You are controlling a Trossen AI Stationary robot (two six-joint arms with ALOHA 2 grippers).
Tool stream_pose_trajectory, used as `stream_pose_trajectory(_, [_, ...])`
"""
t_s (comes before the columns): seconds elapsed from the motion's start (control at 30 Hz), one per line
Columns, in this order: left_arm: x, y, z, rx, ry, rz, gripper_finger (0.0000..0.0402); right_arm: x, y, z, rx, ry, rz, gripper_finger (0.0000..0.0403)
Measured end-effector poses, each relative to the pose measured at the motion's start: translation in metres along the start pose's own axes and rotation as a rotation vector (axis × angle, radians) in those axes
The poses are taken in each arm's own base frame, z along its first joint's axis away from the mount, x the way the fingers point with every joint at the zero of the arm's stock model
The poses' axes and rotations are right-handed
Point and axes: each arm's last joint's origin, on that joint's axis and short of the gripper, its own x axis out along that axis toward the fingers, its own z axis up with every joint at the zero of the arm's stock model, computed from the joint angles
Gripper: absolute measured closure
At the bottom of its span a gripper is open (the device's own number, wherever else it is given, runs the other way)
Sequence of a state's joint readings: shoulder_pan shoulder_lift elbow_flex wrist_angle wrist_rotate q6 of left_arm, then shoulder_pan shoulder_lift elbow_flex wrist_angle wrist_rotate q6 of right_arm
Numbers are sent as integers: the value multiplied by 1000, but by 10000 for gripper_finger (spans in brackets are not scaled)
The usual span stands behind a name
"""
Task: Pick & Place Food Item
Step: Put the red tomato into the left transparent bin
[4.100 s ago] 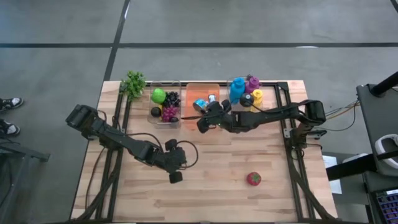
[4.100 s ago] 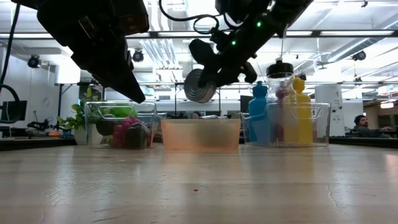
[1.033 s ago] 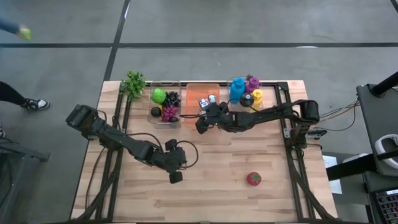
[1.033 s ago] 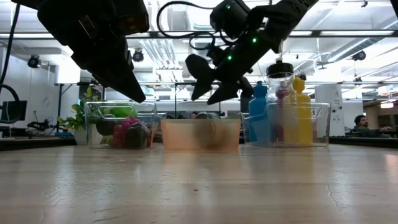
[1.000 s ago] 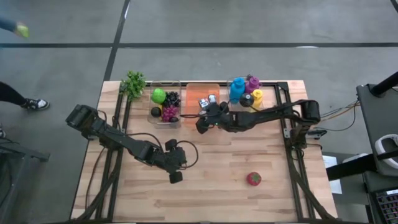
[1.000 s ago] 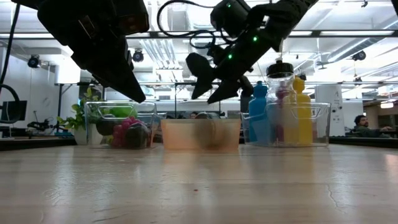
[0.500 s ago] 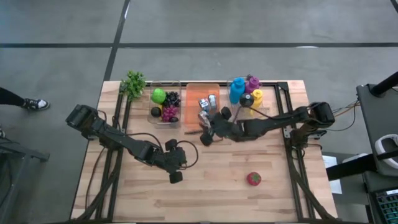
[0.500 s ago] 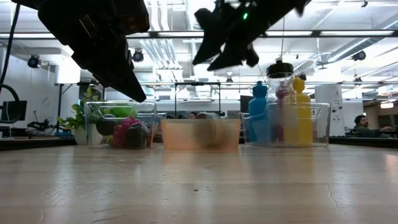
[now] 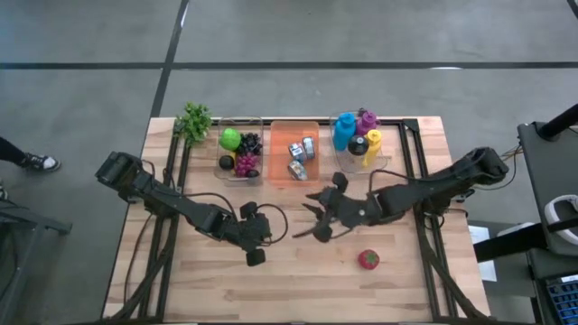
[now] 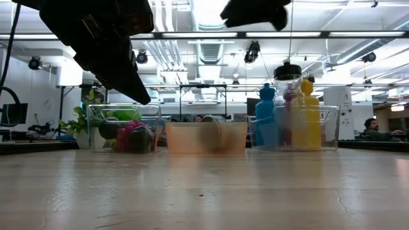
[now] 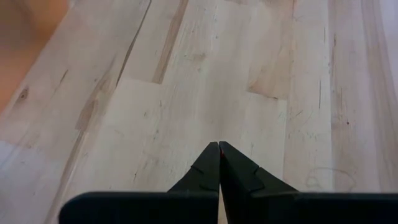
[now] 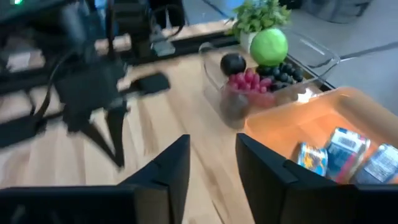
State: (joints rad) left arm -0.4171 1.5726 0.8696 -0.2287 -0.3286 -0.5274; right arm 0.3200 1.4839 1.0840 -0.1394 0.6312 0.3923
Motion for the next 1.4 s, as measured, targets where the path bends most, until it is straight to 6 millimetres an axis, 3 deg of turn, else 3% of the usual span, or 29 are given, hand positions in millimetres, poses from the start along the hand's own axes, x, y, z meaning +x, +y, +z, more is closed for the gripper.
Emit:
stream_pose_trajectory(0.27, [0, 0, 0, 0, 0, 0, 398, -48, 10, -15, -85, 153, 92, 333])
stream_pose_trajectory(0.63, [0, 0, 0, 2, -2, -1, 394, -97, 23, -46, -112, 336, 171, 351])
stream_pose_trajectory(1.03, [0, -1, 1, 0, -9, -5, 394, -118, 49, -74, -198, 587, 442, 349])
stream_pose_trajectory(1.4, [0, -1, 2, -4, -19, -11, 394, -114, 57, -87, -202, 656, 443, 343])
